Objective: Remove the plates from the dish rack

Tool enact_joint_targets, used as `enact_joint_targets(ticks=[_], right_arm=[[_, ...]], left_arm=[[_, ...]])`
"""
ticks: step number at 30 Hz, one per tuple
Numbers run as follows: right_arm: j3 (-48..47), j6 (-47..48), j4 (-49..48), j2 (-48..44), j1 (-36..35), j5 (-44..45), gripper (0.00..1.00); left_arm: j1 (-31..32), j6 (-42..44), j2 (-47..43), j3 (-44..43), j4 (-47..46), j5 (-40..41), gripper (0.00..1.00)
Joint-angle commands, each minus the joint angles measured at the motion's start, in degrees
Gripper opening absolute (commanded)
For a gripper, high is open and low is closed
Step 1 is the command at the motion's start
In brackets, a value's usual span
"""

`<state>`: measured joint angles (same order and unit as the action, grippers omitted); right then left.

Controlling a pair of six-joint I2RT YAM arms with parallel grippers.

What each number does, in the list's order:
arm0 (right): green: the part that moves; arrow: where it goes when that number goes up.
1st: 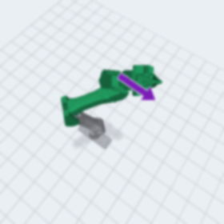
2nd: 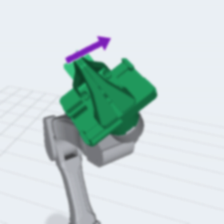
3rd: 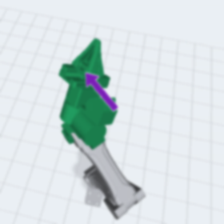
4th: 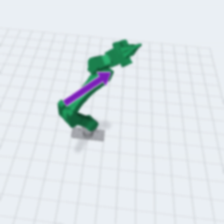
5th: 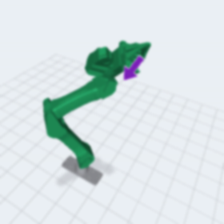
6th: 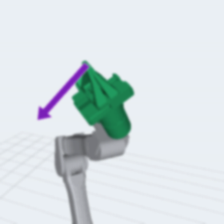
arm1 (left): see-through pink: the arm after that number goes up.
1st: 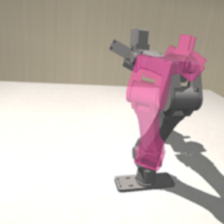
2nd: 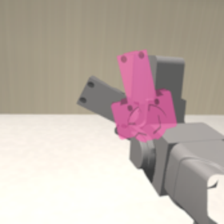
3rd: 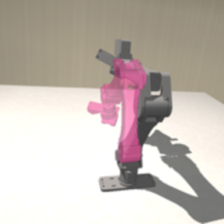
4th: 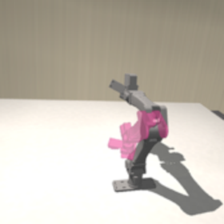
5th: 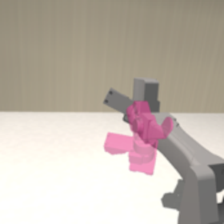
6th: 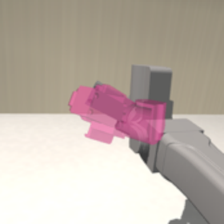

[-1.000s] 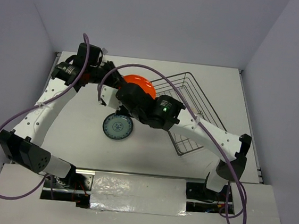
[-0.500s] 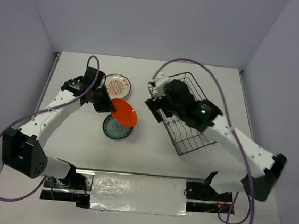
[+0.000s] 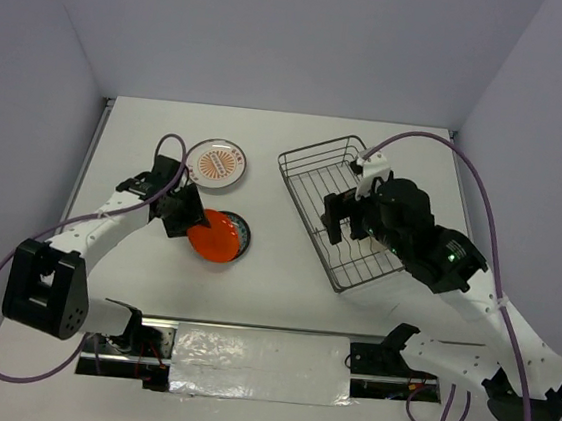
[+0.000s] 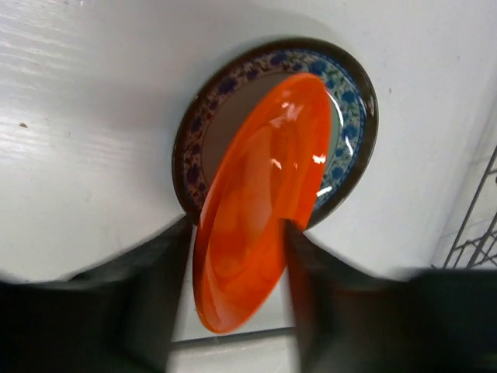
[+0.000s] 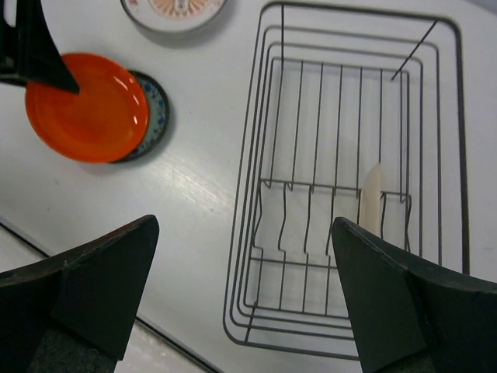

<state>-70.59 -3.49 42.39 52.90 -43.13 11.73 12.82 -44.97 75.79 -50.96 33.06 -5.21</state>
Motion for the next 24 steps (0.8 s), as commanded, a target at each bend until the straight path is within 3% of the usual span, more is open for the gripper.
enact_joint_targets(ticks=[1,2,3,8,15,24], right_arm=[[1.2,-2.0,2.5,1.1,0.9,-0.8,1.0],[1.2,-3.0,3.4,1.8,1.6,-0.6,1.0],[1.0,-4.0,4.6,2.6,2.3,0.1,1.0],[-0.1,-8.6,12.5,9.3,8.2,0.6,1.0],[2.4,-2.2,12.1,12.7,20.2,-5.8,0.98],[5.0,7.3,5.8,19.9,25.3,-9.4,0.7]], left_arm=[[-0.8,0.9,1.3,0.5,-2.9,-0.7,0.71],[-0.8,0.8,2.0,0.5,-2.7,-0.8,0.95],[-0.8,0.7,2.4,0.6,-1.8,-0.9,1.0],[-0.6,1.2,8.7,-1.3,3.3,0.5,0.99],[-0.2,2.7,9.8,-6.4,9.8,4.4,0.99],[-0.2,6.8,1.4,-16.7,19.2,8.4,0.99]])
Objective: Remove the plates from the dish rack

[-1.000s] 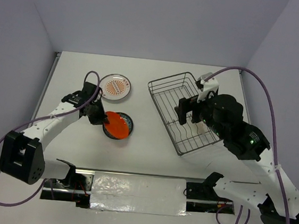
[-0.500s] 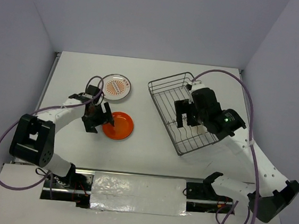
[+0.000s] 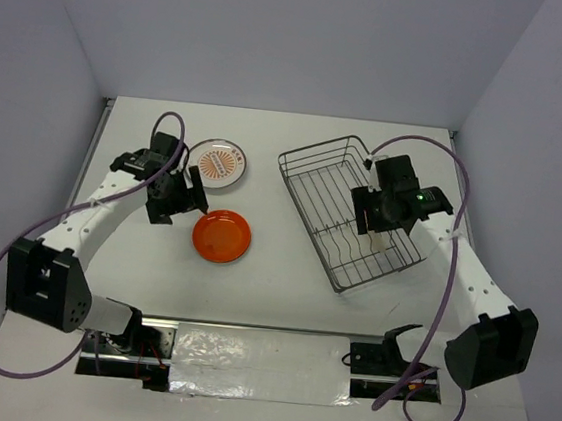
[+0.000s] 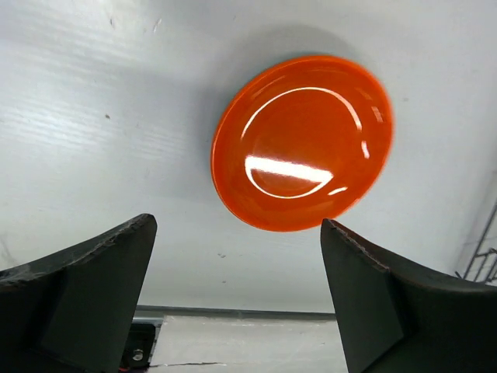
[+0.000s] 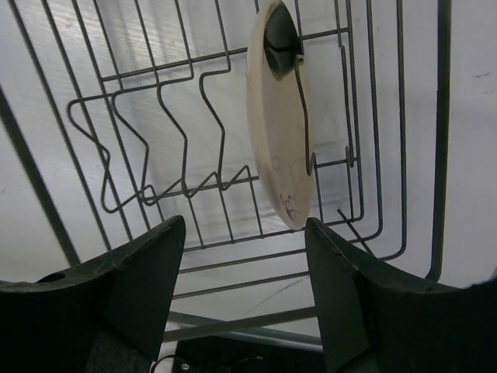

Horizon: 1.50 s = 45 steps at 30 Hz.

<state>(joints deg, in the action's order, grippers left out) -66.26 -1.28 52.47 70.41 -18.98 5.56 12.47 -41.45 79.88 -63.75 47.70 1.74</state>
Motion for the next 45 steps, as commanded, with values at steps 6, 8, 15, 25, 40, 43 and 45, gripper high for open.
enact_joint_targets(ticks=[6,8,15,25,40,43,45], right_arm=[[-2.1,8.4,-7.0,9.1,5.0,-5.4,0.62],[-2.7,9.5,-7.4,10.8,6.1,-9.1,0.54],[-4.2,11.5,-7.6,13.3,7.9,-13.2,0.33],[-11.5,11.8,-2.4,11.4,8.2,-12.4,0.15],[-31.0,17.2,7.0,6.8,-8.1,-23.6,0.14],[-27.1,22.0,3.1,5.7,-21.0,-12.0,0.13],[-26.1,23.3,0.6,6.3,-30.6,-6.9,0.12]], left_arm=[[0.2,6.6,-3.5,-4.2,5.6,-2.7,1.0],[0.2,6.9,-3.7,-3.8,5.7,-3.6,0.99],[0.2,8.7,-3.8,-2.5,6.5,-4.3,0.99],[0.2,9.0,-2.0,-4.9,7.3,-4.8,0.99],[-0.2,1.0,-0.2,-19.9,9.9,-12.3,0.99],[-0.4,-5.4,-0.4,-24.6,6.2,-19.4,0.99],[-0.6,-8.7,-0.5,-26.1,1.6,-23.9,0.99]])
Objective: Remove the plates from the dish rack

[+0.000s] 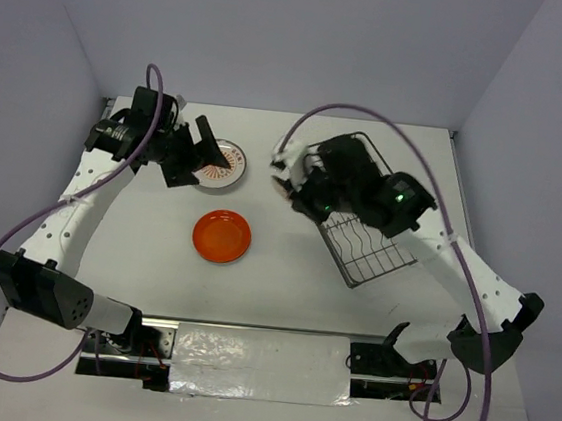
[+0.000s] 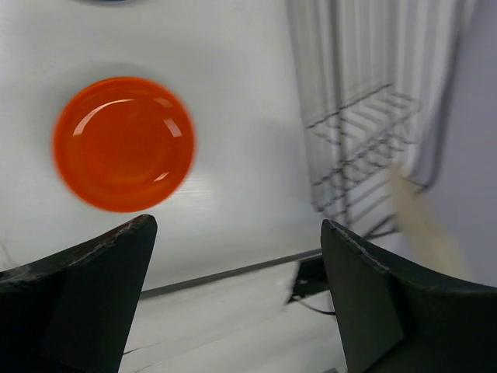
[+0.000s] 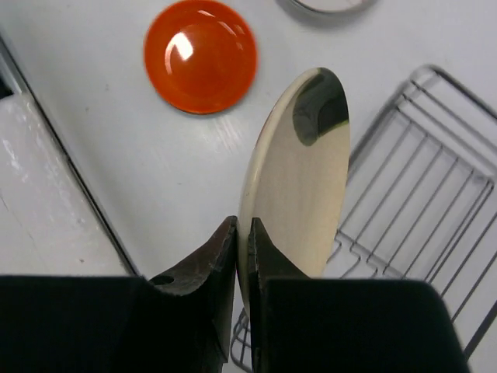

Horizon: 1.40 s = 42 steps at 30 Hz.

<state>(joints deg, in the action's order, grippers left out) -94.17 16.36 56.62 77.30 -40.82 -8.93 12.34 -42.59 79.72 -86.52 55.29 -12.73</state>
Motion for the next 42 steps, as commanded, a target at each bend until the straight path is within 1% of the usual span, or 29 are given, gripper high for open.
enact_joint_targets(ticks=[1,2,4,5,8,10,11,14,15,17,18,19,20,21,23,24,27,28,29,31,34,35,36,37,38,39,40,41,42], right_arm=[[3.7,7.4,-4.8,-0.4,-12.0,16.0,0.11],[4.5,8.8,-6.0,-0.1,-17.7,19.9,0.09],[6.0,11.4,-8.4,1.1,-22.0,27.5,0.06],[6.3,12.2,-9.3,1.4,-24.5,28.2,0.06],[6.6,15.4,-13.7,2.7,-27.6,30.2,0.06],[5.1,17.7,-14.1,5.7,-29.5,31.7,0.06],[4.4,18.4,-14.1,7.9,-30.1,33.8,0.06],[1.7,21.6,-15.4,11.8,-31.5,37.6,0.06],[1.0,22.0,-15.8,12.5,-31.5,38.0,0.06],[-0.7,22.7,-15.9,14.7,-31.5,38.8,0.06],[-1.0,23.0,-16.4,15.2,-31.6,38.9,0.07],[-1.2,23.3,-17.5,15.9,-31.7,39.4,0.07],[-1.7,23.6,-17.9,16.1,-31.7,40.0,0.07],[-1.9,23.8,-18.3,16.3,-31.8,40.0,0.07],[-2.6,23.7,-19.5,16.7,-31.6,40.1,0.07],[-2.9,23.5,-19.7,16.8,-31.6,40.0,0.07],[-3.6,22.3,-20.3,16.9,-31.6,39.1,0.07],[-4.1,21.9,-20.1,16.7,-31.2,38.6,0.07],[-4.1,21.1,-20.0,16.6,-31.2,38.2,0.07],[-3.8,20.6,-19.9,16.0,-30.8,37.6,0.07],[-2.8,19.4,-20.1,15.2,-30.7,35.7,0.08],[-2.3,19.0,-20.2,15.0,-30.8,35.4,0.09],[-2.2,18.6,-20.2,15.0,-30.8,35.3,0.11],[-1.8,17.8,-19.7,15.2,-30.8,35.6,0.13],[-1.4,16.9,-19.7,15.2,-30.7,36.1,0.31],[-0.9,15.6,-19.4,14.8,-30.3,36.5,0.44],[0.1,12.2,-18.8,14.3,-29.8,35.6,0.76],[0.7,9.9,-18.7,13.3,-27.8,34.0,0.93],[1.3,7.1,-18.1,10.9,-26.4,31.3,1.0]], left_arm=[[-0.5,-10.8,-0.4,-3.5,-7.6,-11.5,1.0],[-0.5,-12.4,-0.5,-3.4,-9.1,-15.1,0.99],[-0.4,-15.4,-0.8,-3.0,-11.9,-17.2,1.0],[-0.3,-15.7,-1.0,-3.0,-12.0,-17.9,0.99],[-0.1,-14.7,-1.0,-2.7,-9.5,-18.0,0.99],[0.1,-13.1,-1.2,-1.7,-7.3,-17.9,0.99],[0.4,-12.5,-1.4,-0.5,-6.8,-17.9,1.0],[0.7,-10.0,-2.0,1.4,-4.4,-15.5,0.92],[0.7,-9.5,-2.2,1.8,-3.7,-14.7,0.87],[0.7,-8.4,-2.3,2.5,-2.2,-13.4,0.82],[0.7,-8.2,-2.4,2.8,-2.2,-12.8,0.74],[0.6,-8.0,-2.3,3.3,-1.9,-12.6,0.69],[0.7,-7.4,-2.1,3.3,-1.5,-12.2,0.6],[0.7,-7.1,-1.9,3.4,-1.2,-11.9,0.55],[0.7,-6.7,-1.7,4.0,-1.2,-12.0,0.42],[0.7,-6.6,-1.6,4.2,-1.2,-11.4,0.31],[0.7,-5.7,-1.1,4.7,-0.6,-11.2,0.33],[0.7,-5.2,-1.1,5.0,-0.5,-11.1,0.35],[0.7,-4.9,-1.0,5.1,-0.5,-10.9,0.43],[0.7,-4.7,-1.0,5.4,-0.7,-10.8,0.44],[0.7,-5.5,-1.6,6.6,-3.4,-12.0,0.21],[0.7,-5.7,-1.9,6.7,-3.9,-11.7,0.03],[0.7,-5.9,-2.1,6.7,-4.5,-11.4,0.0],[0.7,-5.6,-2.1,6.5,-4.5,-11.0,0.0],[0.7,-5.2,-2.0,6.3,-4.2,-8.3,0.0],[0.7,-4.7,-2.0,5.8,-3.0,-6.3,0.0],[0.6,-3.5,-2.2,6.0,-2.8,-4.1,0.0],[0.6,-2.7,-2.4,6.5,-3.1,-0.6,0.0],[0.3,-2.0,-2.6,8.4,-3.9,0.9,0.0]])
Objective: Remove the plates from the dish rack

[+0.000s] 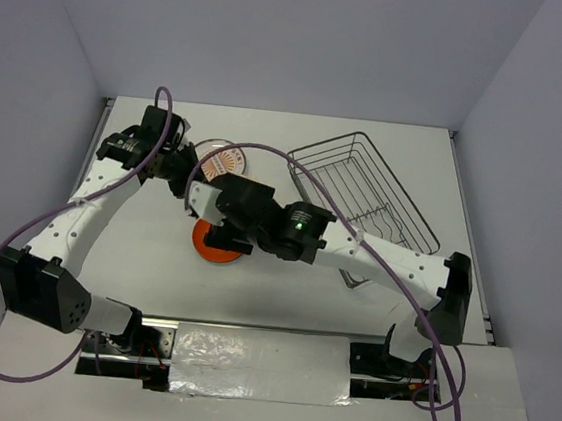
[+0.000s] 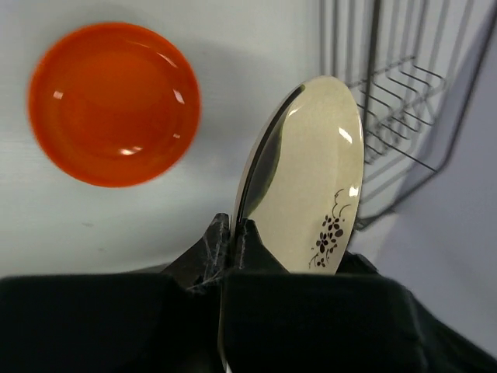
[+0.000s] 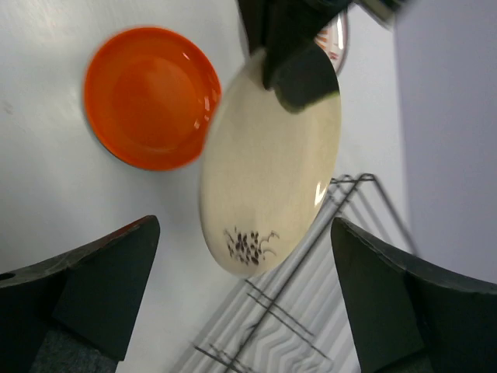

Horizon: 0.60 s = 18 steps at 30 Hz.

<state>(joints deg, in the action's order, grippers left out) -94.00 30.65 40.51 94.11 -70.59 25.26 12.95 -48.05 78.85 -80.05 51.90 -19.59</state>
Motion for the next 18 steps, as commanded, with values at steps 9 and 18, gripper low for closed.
enact_joint_targets(ticks=[9,18], right_arm=[[19.5,-26.3,-13.1,-29.7,13.9,-14.1,1.0],[23.2,-29.5,-4.7,-39.5,16.1,-11.7,1.0]], left_arm=[[-2.6,8.5,-5.8,19.6,-16.1,11.1,0.11],[-3.5,8.3,-1.9,25.3,-19.9,12.1,0.43]])
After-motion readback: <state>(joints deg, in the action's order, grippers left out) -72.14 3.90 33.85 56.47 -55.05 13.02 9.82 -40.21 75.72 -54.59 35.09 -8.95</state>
